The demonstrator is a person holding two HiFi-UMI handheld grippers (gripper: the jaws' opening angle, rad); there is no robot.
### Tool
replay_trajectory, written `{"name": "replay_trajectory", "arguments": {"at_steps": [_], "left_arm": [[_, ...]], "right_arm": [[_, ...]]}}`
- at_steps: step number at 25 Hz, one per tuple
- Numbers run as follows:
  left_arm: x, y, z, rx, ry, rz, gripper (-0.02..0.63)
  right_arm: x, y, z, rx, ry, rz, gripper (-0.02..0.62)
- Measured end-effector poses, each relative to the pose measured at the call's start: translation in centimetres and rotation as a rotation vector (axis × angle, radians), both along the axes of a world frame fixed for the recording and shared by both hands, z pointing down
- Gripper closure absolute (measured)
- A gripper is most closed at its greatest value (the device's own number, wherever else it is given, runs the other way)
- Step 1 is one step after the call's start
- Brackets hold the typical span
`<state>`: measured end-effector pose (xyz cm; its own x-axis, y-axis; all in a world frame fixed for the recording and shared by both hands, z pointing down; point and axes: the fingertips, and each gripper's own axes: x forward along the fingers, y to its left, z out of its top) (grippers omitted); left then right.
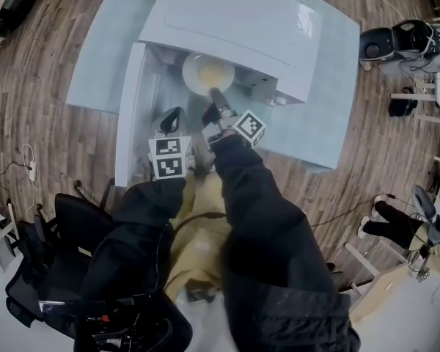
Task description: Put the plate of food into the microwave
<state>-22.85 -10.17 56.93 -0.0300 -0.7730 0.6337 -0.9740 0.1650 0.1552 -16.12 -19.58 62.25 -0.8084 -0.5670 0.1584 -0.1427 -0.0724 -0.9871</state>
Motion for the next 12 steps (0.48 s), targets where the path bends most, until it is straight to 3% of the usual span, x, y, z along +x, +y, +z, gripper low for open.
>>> {"name": "replay_trajectory", "arguments": {"at_steps": [12], "left_arm": [[-0.6, -1.9, 0.8, -0.016, 0.005, 0.022, 0.607]], "right_arm": [[-2.4, -4.5, 1.0, -0.002, -0.011, 0.069, 0.581]]}}
